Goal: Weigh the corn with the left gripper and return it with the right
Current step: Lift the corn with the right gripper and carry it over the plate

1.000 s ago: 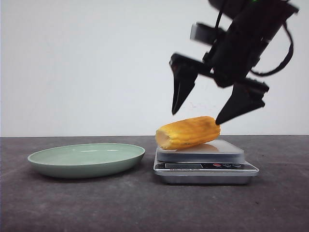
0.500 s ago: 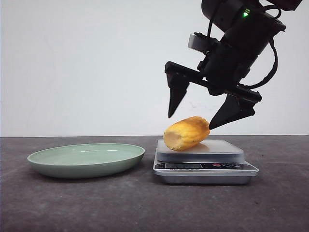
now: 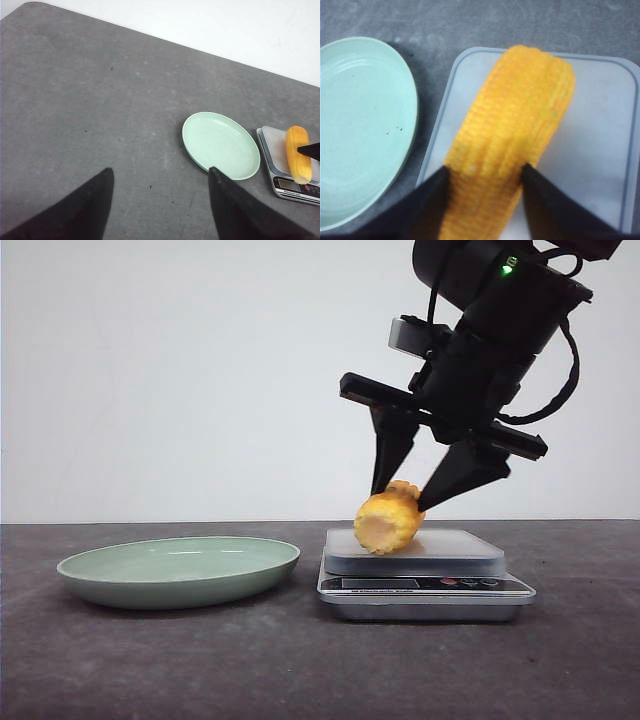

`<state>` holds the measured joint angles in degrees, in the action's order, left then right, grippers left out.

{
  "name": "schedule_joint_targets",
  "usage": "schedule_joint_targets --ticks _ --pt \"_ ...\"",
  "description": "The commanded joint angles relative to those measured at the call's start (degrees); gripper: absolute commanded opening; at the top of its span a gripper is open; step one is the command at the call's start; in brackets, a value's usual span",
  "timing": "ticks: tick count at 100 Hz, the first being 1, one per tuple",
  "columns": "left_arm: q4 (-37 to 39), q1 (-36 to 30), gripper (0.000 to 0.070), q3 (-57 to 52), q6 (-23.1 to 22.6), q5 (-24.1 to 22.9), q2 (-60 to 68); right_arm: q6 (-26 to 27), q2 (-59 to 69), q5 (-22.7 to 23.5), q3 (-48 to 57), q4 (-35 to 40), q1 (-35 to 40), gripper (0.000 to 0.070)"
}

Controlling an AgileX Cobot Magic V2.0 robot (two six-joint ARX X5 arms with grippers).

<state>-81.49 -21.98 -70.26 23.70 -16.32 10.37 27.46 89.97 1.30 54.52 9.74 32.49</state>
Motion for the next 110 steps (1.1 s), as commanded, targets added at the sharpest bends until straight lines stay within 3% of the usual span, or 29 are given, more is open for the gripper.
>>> schedule_joint_targets --ticks 1,4,23,41,54,77,110 --pt "-1.2 -0.1 0.0349 -0.6 -0.7 -0.2 -0.2 0.4 1.4 -0.5 0.7 1.0 0.4 0.0046" --pt "-1.2 -0.1 0.0349 -0.6 -0.8 -0.2 -0.2 0.3 1.4 -1.1 0.7 1.2 0.4 0.0" --pt "-1.2 -0.1 0.0349 -0.6 -1.0 -0.2 -0.2 0.2 1.4 -4.4 0.7 1.9 0.4 0.0" --pt "-1.2 -0.1 0.0349 -0.6 -1.0 -0.2 -0.2 -1.7 -1.7 -4.3 0.8 1.5 0.4 0.0" --pt "-1.2 -0.1 0.0349 -0.6 -1.0 -0.2 -0.2 -6.0 -6.5 -1.9 2.5 2.3 1.9 0.0" --pt "-1.2 -0.1 0.0349 -0.6 -1.0 -0.4 -0.2 -10.3 -9.0 0.4 14.5 9.8 6.4 0.0" --pt "-1.2 -0.1 0.0349 -0.6 -1.0 -0.4 -0.2 -10.0 3.6 0.2 28.9 10.0 13.3 0.0"
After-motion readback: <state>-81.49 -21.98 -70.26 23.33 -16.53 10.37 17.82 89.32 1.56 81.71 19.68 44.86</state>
